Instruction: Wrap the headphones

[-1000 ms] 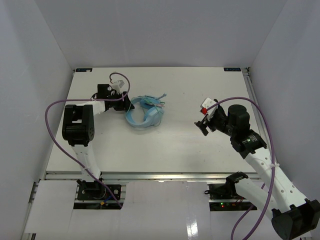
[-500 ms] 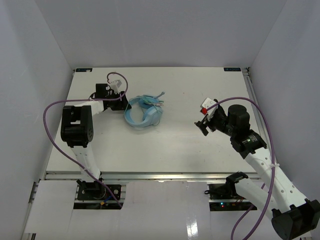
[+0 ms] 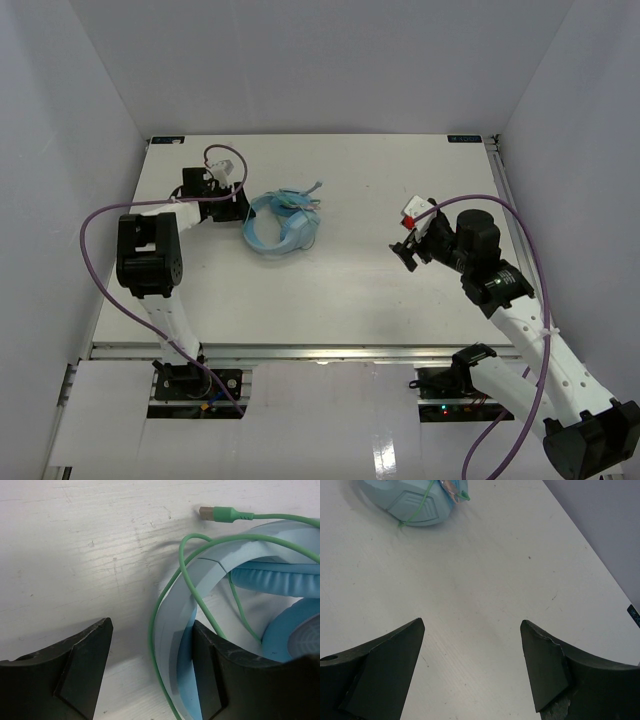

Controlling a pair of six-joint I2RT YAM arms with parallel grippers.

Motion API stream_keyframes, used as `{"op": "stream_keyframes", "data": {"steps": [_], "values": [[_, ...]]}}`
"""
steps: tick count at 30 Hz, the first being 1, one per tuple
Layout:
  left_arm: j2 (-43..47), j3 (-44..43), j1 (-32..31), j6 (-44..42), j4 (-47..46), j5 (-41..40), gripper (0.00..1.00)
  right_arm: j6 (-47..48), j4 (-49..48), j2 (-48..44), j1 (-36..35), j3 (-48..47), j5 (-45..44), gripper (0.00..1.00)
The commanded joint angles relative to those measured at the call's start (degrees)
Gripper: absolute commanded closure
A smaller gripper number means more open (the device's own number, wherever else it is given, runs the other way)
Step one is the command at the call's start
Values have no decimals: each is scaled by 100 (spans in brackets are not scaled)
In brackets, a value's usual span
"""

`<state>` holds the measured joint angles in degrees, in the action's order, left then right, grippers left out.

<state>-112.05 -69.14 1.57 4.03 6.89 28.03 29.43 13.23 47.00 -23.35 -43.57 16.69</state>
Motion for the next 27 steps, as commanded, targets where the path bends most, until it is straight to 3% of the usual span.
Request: {"op": "stream_keyframes", "data": {"steps": [1,6,15,27], "values": [[219,71,104,-31,175,124,26,54,-113,-130,15,27,45,16],[259,143,229,58,131,232,29,68,-119,-138,15,42,36,16],[-33,-113,487,303,318,1393,26,80,-114,-135,15,24,10,16],[-17,-148,766,368,392,1488,25,98,-111,-145,15,44,5,16]]}}
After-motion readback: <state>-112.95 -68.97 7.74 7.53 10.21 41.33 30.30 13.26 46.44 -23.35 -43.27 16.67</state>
